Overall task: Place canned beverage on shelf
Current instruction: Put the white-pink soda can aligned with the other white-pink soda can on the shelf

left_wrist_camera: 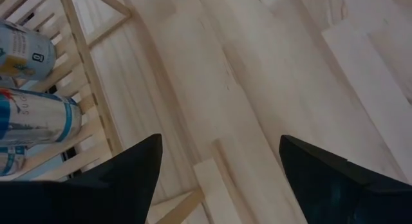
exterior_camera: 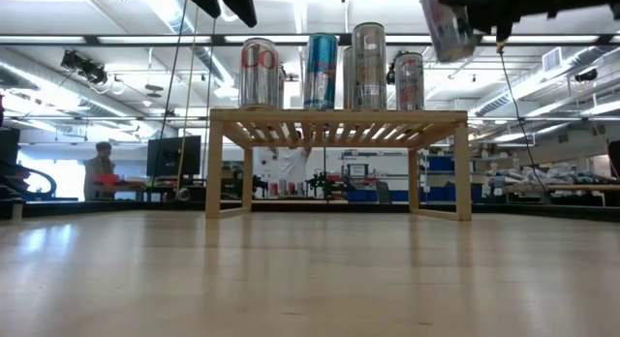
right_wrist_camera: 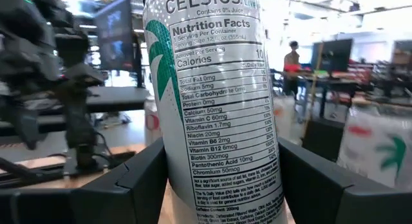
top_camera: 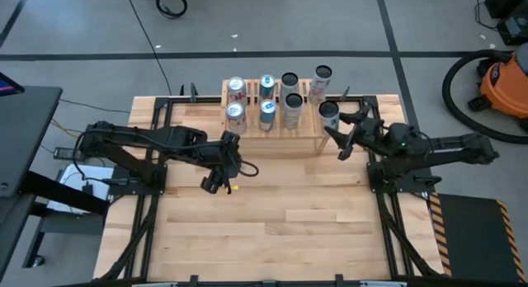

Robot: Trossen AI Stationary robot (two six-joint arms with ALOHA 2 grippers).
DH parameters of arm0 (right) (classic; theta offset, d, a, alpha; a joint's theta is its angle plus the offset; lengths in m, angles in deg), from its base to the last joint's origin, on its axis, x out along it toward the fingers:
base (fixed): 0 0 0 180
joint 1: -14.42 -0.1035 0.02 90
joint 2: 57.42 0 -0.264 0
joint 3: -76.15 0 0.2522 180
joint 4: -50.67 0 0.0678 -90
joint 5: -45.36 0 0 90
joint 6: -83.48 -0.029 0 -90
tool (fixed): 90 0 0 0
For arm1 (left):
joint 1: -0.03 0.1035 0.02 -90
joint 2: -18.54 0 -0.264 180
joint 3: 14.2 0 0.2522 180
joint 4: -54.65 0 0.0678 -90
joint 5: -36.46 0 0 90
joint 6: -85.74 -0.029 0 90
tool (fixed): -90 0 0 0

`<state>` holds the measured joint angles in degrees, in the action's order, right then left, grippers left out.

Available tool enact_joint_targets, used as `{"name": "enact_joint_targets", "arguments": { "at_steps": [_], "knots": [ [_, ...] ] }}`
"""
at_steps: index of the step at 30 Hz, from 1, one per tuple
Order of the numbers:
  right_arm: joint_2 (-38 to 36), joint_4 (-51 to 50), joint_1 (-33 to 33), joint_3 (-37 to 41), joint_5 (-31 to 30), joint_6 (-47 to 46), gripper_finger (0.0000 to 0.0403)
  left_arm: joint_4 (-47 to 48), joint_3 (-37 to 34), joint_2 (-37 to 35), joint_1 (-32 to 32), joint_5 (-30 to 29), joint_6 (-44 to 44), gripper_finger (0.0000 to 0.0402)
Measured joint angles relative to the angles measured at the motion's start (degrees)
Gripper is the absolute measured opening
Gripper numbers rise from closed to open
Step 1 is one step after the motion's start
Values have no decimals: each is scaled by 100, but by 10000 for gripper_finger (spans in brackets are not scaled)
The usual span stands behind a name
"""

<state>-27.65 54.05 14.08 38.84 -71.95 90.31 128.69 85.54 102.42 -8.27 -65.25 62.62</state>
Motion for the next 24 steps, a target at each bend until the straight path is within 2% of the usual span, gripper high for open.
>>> {"name": "enact_joint_targets", "arguments": {
  "at_steps": [7, 12, 20, 24],
  "knots": [
    [32, 1532, 418, 940, 264, -232, 259, -36, 0, 0, 0, 0, -7, 314],
    [26, 2605, 653, 1487, 663, -326, 258, -36, 0, 0, 0, -2, -11, 314],
    [138, 2926, 1134, 1694, 963, -475, 261, -44, 0, 0, 0, 0, -72, 314],
    [386, 3250, 1393, 1699, 1351, -510, 261, -45, 0, 0, 0, 0, -70, 314]
  ]
}}
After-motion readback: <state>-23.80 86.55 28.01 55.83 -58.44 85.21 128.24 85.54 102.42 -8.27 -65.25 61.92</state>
